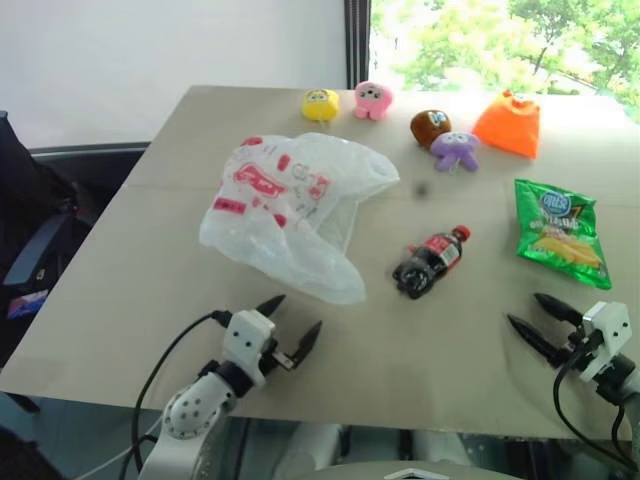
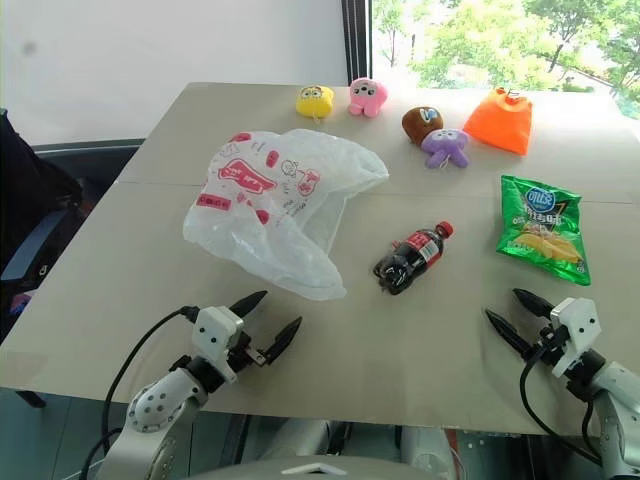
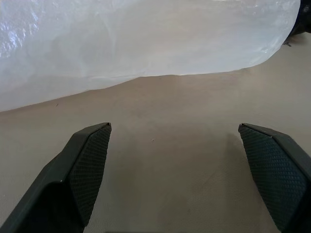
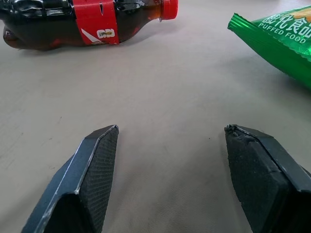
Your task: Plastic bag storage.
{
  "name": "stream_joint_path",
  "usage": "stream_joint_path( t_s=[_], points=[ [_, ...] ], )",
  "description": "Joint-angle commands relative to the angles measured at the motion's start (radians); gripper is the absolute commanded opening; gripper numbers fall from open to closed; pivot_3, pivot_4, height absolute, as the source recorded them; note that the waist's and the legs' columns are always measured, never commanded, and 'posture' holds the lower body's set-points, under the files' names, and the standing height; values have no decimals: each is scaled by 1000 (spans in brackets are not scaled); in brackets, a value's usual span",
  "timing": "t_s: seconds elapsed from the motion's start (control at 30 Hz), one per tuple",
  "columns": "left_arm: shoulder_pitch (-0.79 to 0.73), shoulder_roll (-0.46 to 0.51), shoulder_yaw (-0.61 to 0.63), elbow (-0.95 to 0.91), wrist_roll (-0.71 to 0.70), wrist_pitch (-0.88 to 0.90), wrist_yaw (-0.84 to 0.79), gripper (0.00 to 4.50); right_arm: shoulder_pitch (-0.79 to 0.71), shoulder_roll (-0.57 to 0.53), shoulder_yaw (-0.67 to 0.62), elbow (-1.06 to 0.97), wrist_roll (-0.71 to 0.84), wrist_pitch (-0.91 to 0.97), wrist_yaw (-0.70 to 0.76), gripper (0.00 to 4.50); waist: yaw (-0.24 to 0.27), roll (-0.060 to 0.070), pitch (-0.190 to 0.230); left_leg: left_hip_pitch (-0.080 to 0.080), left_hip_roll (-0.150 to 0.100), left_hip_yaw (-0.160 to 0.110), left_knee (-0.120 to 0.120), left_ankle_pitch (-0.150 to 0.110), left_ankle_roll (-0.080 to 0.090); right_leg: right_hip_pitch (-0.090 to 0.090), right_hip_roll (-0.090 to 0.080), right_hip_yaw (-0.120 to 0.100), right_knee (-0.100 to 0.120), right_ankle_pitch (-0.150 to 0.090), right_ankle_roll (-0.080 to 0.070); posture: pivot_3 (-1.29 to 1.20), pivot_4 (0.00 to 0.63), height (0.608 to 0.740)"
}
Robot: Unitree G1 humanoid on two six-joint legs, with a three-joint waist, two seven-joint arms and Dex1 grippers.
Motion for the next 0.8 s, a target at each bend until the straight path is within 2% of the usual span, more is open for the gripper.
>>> stream_joint_path(
  t_s=[0.03, 0.8],
  points=[
    [10, 9, 11, -54, -10, -12, -9, 4439, -1, -17, -27, 0, 12, -22, 22, 3526, 0, 0, 0, 0, 0, 0, 0, 0, 0, 0, 0, 0, 0, 0, 0, 0, 150, 740],
    [28, 15, 27, -44, -45, -37, -61, 4439, -23, -20, -16, 31, 0, -38, 42, 3526, 0, 0, 0, 0, 1, 2, 5, -2, 2, 0, 1, 2, 2, 0, 0, 0, 150, 740]
  ],
)
